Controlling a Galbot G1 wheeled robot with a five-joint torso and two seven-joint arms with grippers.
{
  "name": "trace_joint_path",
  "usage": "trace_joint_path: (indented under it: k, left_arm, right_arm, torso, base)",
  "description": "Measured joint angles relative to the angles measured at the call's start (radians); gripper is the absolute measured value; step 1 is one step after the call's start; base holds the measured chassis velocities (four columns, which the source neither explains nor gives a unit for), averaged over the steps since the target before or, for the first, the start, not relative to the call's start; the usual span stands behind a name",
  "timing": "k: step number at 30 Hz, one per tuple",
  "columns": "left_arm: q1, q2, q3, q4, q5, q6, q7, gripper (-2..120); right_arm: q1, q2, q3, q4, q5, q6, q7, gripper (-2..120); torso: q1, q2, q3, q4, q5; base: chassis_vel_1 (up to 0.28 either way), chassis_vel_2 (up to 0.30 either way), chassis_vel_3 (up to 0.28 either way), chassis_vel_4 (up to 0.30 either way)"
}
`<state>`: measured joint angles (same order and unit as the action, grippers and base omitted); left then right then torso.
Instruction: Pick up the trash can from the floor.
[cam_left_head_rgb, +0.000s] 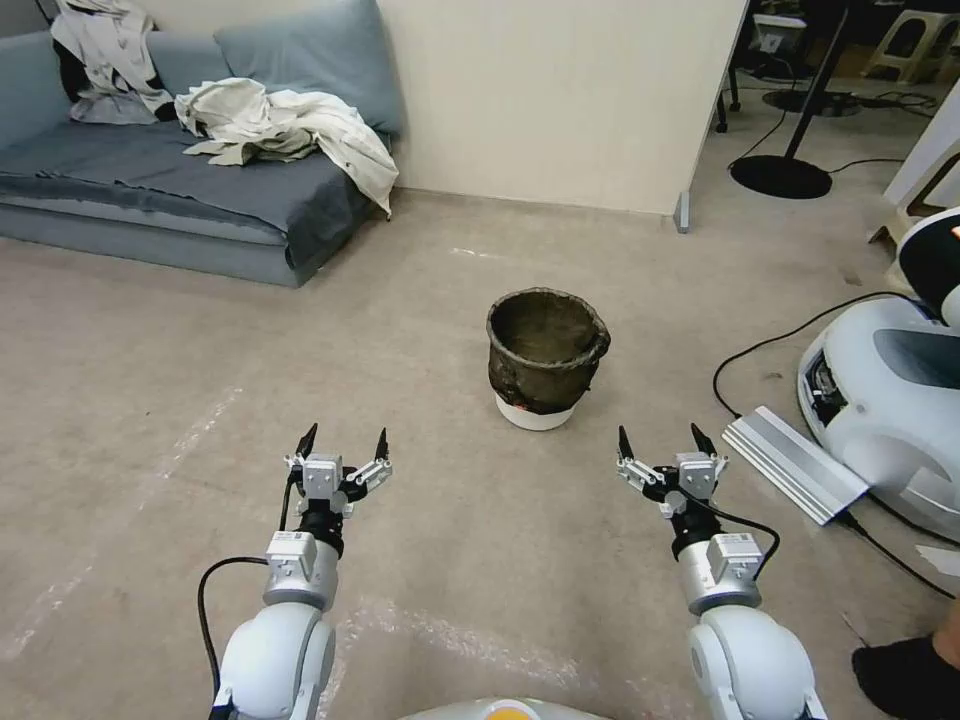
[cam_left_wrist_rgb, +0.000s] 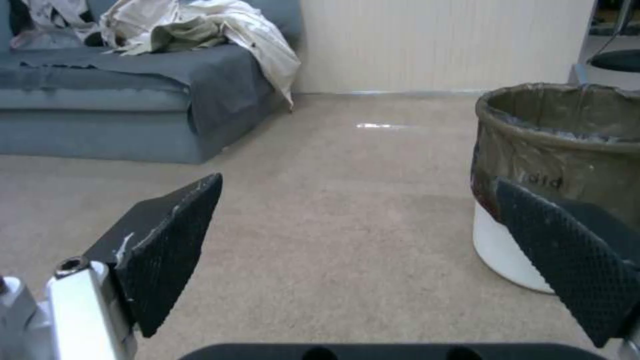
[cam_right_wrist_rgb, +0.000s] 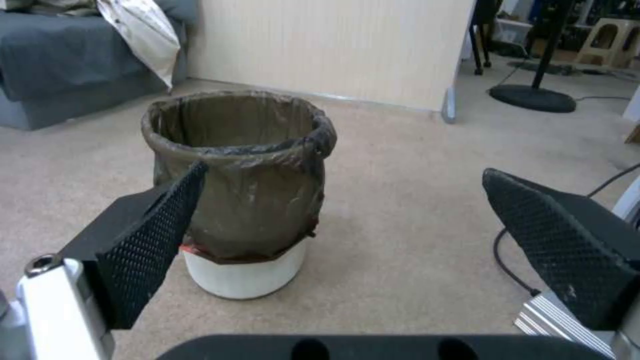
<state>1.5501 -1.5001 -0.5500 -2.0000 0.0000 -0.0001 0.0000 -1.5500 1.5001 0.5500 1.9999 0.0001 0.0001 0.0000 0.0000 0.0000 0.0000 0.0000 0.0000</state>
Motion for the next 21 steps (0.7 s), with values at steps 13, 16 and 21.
trace_joint_path:
  k: [13, 16, 21]
  left_arm:
    - [0.0, 0.0, 0.0, 0.0, 0.0, 0.0, 0.0, 100]
    - [0.0, 0.0, 0.0, 0.0, 0.0, 0.0, 0.0, 100]
    - [0.005, -0.011, 0.001, -0.029, -0.019, 0.029, -0.001, 100]
  right_arm:
    - [0.0, 0.0, 0.0, 0.0, 0.0, 0.0, 0.0, 100]
    - [0.0, 0.0, 0.0, 0.0, 0.0, 0.0, 0.0, 100]
    - [-0.02, -0.002, 0.005, 0.057, 0.012, -0.037, -0.002, 100]
  torso:
    - [0.0, 0.0, 0.0, 0.0, 0.0]
    - [0.0, 0.0, 0.0, 0.0, 0.0]
    - [0.0, 0.0, 0.0, 0.0001, 0.0]
  base:
    - [0.0, 0.0, 0.0, 0.0]
    - [0.0, 0.0, 0.0, 0.0]
    - [0.0, 0.0, 0.0, 0.0]
